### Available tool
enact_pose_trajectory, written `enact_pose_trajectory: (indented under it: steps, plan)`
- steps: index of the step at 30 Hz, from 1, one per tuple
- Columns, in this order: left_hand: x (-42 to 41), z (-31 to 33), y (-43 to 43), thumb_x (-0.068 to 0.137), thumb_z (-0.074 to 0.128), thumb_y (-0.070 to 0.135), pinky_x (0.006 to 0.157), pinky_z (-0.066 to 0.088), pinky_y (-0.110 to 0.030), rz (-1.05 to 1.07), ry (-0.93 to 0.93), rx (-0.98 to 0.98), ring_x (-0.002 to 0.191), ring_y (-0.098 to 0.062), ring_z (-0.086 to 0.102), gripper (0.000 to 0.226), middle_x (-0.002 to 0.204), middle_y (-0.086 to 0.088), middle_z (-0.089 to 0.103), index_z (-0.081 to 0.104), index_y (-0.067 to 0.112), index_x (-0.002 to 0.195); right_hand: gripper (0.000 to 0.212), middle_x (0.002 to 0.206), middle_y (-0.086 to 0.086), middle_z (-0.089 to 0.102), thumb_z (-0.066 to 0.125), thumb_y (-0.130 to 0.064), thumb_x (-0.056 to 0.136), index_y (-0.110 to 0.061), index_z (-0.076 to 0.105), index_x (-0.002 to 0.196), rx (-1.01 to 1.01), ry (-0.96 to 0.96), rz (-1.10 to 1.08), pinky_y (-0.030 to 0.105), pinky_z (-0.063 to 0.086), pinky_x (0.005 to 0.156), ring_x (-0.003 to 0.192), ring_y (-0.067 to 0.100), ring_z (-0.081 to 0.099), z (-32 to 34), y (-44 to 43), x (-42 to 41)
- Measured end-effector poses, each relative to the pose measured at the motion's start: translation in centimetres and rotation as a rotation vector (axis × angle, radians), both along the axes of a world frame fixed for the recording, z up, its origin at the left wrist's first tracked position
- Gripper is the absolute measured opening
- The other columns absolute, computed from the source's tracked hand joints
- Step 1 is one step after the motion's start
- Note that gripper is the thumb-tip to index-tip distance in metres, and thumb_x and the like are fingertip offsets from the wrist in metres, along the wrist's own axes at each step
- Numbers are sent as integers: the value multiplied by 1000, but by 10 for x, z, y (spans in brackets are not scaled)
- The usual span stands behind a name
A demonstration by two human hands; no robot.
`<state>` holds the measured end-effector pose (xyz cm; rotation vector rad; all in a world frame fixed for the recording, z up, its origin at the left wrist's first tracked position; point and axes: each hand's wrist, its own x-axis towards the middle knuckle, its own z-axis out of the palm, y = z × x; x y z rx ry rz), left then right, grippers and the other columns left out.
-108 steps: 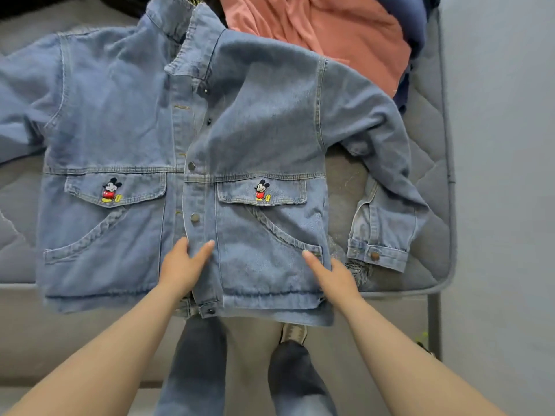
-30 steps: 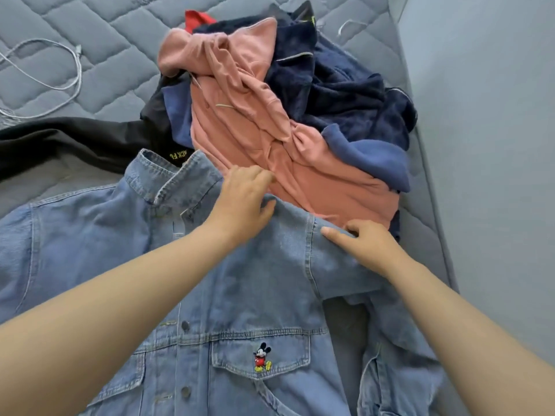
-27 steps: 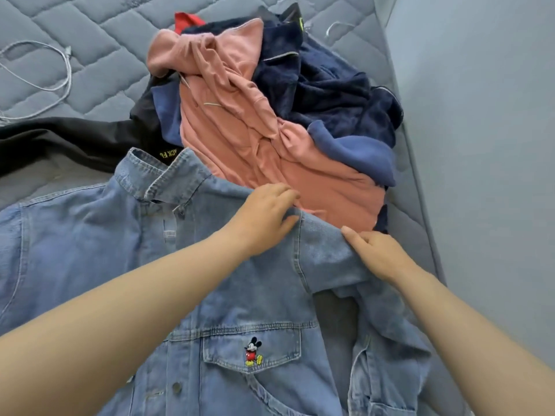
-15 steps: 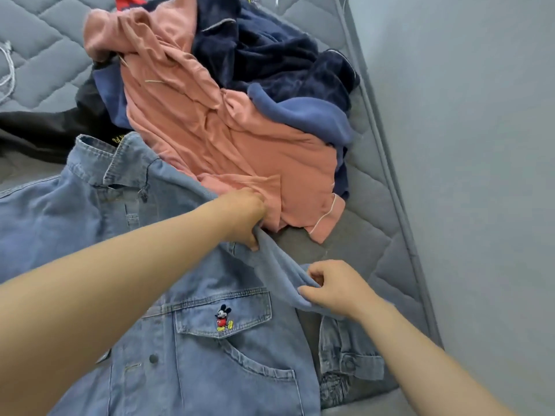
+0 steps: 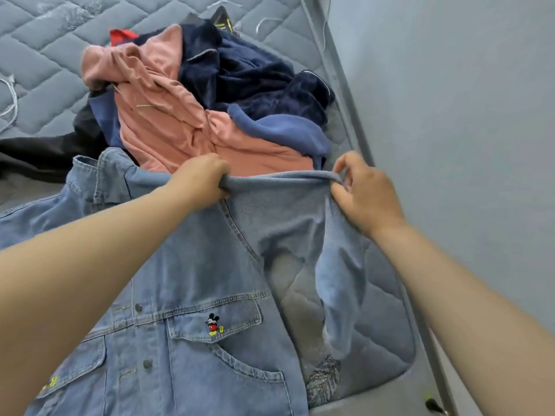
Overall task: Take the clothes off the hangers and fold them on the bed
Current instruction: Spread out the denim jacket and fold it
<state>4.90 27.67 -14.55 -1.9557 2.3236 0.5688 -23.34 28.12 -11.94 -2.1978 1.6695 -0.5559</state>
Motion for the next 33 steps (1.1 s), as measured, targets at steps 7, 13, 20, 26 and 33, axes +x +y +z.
enact_pose_trajectory:
  steps: [7,13,20,26,33]
  plan:
    - [-40,-22,-21,80,71,38,90,44,-41,11,-4,76,108,-35,52,52,118,-13,56,51,8,118,70,140,12,43,63,-48,87,-14,38,144,595,-60,-295,37,39,104,126,26,46,-67,-1,-28]
    - [-79,-51,-27,91,59,33,90,42,-40,-18,-22,41,111,-35,50,41,122,-14,52,54,11,125,82,141,3,47,68,-51,82,-12,34,145,952,-186,-324,29,40,93,123,17,48,-120,41,-59]
    - [-91,-55,-47,82,64,14,85,45,-40,73,68,-16,101,-38,51,11,108,-18,54,65,7,91,28,65,4,50,57,-16,90,-9,46,66,844,-327,-381,33,35,58,66,19,45,-138,62,-44]
    - [-93,-49,-60,78,60,13,70,41,-35,111,81,74,85,-31,53,12,96,-10,60,49,11,82,33,67,13,48,47,-21,93,-10,38,63,296,-126,-767,36,25,60,72,34,46,-79,2,-124]
    - [-122,-40,-74,74,75,51,74,41,-28,-1,124,332,91,-17,51,42,92,12,49,48,28,96,20,88,9,69,53,-35,92,-19,65,94,46,482,-219,31,31,64,85,33,62,-17,-77,-181]
